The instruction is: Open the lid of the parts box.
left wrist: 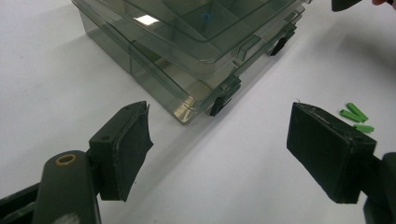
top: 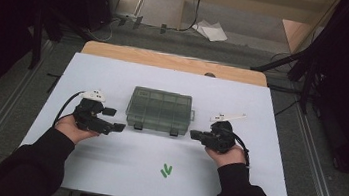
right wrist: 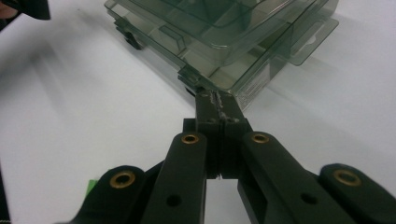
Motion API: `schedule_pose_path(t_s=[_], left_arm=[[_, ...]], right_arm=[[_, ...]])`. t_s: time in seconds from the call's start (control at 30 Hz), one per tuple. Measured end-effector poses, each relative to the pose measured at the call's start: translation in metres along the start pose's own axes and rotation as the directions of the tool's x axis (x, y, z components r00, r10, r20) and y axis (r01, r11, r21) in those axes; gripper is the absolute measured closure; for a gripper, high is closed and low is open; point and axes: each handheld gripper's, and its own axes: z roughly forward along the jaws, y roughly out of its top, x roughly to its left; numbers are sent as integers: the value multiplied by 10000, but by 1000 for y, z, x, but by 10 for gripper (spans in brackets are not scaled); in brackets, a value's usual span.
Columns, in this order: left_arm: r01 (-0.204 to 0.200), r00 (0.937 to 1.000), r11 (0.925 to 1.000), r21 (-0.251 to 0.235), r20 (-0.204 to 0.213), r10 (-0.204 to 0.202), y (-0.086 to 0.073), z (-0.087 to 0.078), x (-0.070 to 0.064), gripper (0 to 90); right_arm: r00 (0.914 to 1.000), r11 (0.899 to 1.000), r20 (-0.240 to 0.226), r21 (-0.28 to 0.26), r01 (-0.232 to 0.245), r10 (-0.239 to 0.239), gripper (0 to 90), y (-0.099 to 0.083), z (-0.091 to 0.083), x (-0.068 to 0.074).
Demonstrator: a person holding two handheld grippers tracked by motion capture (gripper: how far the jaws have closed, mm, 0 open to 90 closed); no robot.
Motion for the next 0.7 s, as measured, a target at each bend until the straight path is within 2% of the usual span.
schedule_pose_path(t_s=[0.03,0.07,0.27,0.4,0.57,0.6,0.7], left_arm=[[-59,10000,9999,100,-39,60,0,0,0,209],[-43,10000,10000,-77,8,43,0,1,0,208],[-242,9997,9997,-13,-14,242,2,5,2,208],[-317,9995,9992,-226,47,319,3,7,3,209],[-271,9996,9995,-149,63,272,4,10,6,209],[-291,9996,9996,39,7,291,4,10,6,209],[-458,9989,9989,98,-45,458,6,12,6,209]], right_arm=[[10000,10000,-4,32,-42,42,900,1,1,0],[10000,10000,3,44,-30,30,900,2,2,0],[9995,9999,268,76,135,-137,900,6,9,0],[9994,9998,322,83,154,-157,900,8,12,1],[9993,9996,262,64,269,-271,900,11,18,1],[9994,9997,260,75,229,-231,900,12,18,2],[9994,9997,232,76,252,-254,900,14,20,2]])
